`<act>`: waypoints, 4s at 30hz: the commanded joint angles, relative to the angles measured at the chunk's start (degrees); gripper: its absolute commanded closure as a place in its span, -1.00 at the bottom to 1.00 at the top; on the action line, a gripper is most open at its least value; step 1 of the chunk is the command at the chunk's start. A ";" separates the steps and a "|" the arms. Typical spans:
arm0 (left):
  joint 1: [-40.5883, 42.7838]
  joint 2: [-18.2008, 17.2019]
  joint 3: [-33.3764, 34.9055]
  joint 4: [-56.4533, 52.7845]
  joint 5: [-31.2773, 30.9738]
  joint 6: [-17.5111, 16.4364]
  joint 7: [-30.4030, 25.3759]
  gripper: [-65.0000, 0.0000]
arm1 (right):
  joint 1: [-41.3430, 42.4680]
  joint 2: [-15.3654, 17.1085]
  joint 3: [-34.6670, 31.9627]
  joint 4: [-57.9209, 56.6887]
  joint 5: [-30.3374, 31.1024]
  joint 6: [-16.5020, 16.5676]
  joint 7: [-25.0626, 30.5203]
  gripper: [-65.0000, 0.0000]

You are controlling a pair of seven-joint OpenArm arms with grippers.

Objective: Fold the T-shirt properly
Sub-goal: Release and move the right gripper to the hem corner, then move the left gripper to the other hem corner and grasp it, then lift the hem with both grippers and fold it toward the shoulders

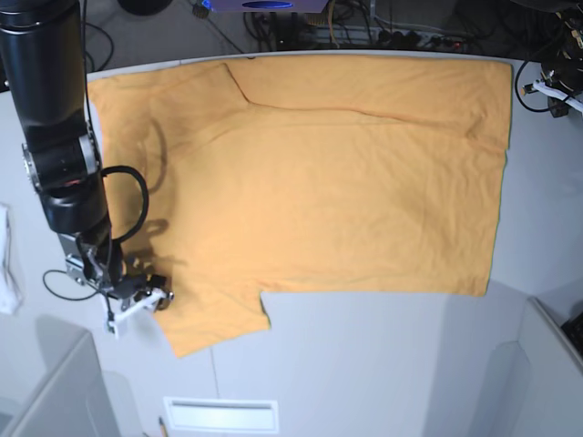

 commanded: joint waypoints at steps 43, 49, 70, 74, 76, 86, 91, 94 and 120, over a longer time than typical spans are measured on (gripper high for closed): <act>-70.06 -13.10 26.32 -85.34 24.69 1.10 -29.83 -0.69 | 1.50 0.40 -0.23 0.29 0.15 0.22 1.07 1.00; -71.46 -12.84 37.58 -90.61 23.99 6.11 -33.78 -0.69 | 1.50 0.40 -0.23 0.38 0.15 0.22 0.98 1.00; -69.88 -9.50 38.37 -90.70 24.07 5.94 -33.52 -0.55 | 1.41 1.11 -0.23 0.38 0.15 0.22 0.89 1.00; -68.65 -9.50 38.37 -90.61 24.07 5.94 -33.78 0.00 | 0.97 1.02 -0.23 0.47 0.15 0.22 0.98 1.00; -68.30 -9.50 38.37 -90.61 24.07 5.94 -33.78 0.24 | 0.80 1.02 -0.23 0.64 0.15 0.22 1.07 1.00; -67.24 -9.58 38.37 -90.35 24.60 5.94 -33.78 1.00 | 0.00 0.84 -0.23 0.64 0.15 0.22 1.24 1.00; -64.34 -9.50 38.37 -84.90 24.60 5.85 -33.34 1.00 | -0.17 0.84 -0.05 0.73 0.15 0.22 1.33 1.00; -62.32 -9.50 38.37 -80.06 24.07 4.79 -30.79 1.00 | -0.17 0.84 -0.05 0.73 0.15 0.22 3.00 1.00; -51.33 -9.76 37.84 -53.51 18.45 1.54 -21.03 1.00 | -3.16 6.29 0.39 11.28 0.33 0.22 3.18 1.00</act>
